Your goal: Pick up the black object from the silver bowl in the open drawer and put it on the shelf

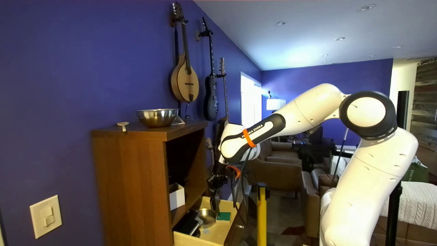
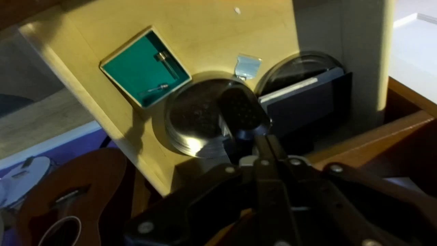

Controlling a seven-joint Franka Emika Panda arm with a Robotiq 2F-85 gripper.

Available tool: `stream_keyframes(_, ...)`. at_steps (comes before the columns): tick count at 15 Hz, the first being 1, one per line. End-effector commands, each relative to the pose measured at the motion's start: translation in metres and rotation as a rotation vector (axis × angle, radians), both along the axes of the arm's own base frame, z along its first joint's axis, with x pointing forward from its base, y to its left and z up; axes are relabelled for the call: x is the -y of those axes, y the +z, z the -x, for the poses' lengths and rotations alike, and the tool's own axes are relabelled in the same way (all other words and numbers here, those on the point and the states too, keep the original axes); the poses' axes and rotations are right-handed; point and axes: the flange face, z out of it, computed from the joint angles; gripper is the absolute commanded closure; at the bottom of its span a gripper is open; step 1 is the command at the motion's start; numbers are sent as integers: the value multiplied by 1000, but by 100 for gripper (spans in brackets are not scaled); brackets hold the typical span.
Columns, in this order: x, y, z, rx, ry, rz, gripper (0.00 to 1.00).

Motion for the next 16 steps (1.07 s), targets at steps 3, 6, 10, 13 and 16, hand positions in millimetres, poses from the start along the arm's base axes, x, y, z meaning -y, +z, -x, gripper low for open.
stream_keyframes(3, -5, 27, 5, 274, 30, 8, 99)
stream_keyframes(6, -1, 37, -11, 438, -12, 68, 99)
stream_keyframes(10, 4, 42, -26, 574, -65, 92, 99)
stream_keyframes(13, 4, 40, -36, 618, -85, 94, 99)
stream_keyframes(16, 11, 32, -47, 628, -110, 90, 99)
